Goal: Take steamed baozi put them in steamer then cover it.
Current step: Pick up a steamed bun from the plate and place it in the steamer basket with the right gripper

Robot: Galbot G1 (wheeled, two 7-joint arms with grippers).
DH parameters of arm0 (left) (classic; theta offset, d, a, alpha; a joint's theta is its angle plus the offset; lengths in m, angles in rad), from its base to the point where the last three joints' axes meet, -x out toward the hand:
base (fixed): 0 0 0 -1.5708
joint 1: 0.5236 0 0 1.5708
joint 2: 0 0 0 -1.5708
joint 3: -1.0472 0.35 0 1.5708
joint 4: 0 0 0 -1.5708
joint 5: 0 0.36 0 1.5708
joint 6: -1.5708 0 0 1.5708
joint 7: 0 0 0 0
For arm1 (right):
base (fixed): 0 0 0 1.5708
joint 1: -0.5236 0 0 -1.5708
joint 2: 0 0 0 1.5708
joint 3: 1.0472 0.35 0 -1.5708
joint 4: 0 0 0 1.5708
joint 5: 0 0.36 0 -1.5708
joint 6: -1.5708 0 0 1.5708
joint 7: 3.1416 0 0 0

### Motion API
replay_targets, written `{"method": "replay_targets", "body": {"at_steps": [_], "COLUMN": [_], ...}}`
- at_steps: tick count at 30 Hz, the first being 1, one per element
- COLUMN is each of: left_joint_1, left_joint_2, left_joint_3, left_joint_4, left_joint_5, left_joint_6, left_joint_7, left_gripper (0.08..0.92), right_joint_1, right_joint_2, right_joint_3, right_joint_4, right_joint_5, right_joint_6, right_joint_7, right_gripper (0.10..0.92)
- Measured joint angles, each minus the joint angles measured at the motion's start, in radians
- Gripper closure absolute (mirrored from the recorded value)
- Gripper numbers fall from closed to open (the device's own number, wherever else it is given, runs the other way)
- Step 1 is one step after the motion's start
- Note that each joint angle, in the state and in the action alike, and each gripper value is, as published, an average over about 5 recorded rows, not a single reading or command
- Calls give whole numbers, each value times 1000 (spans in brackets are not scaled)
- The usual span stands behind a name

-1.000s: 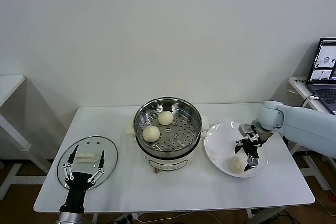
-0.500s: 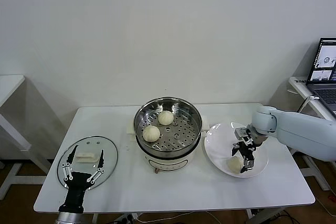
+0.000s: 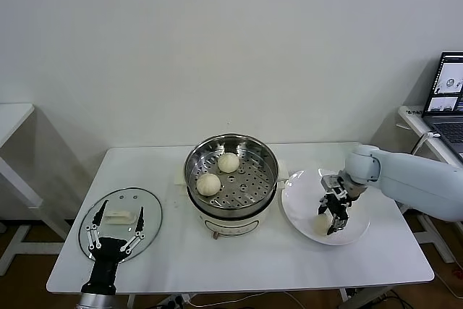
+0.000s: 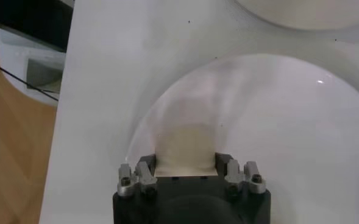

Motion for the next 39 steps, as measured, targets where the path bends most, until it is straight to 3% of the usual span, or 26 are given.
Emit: {"method": "replay_targets", "body": {"at_steps": [20, 39], "left_joint_1": [-1, 4], "left_joint_2": [10, 7], "left_joint_3": [10, 6], "left_joint_4": [-14, -20], "left_joint_5": [-3, -6], "left_joint_6": [-7, -16], "left_joint_7": [-3, -6], "left_gripper": [177, 177], "right_joint_1": [430, 316], "right_joint_2": [211, 385], "right_joint_3": [16, 44], "right_joint_4": [168, 248], "right_joint_5": [-45, -399], "right_joint_6": [380, 727], "right_joint_7": [-106, -50], "right_gripper": [388, 383]}}
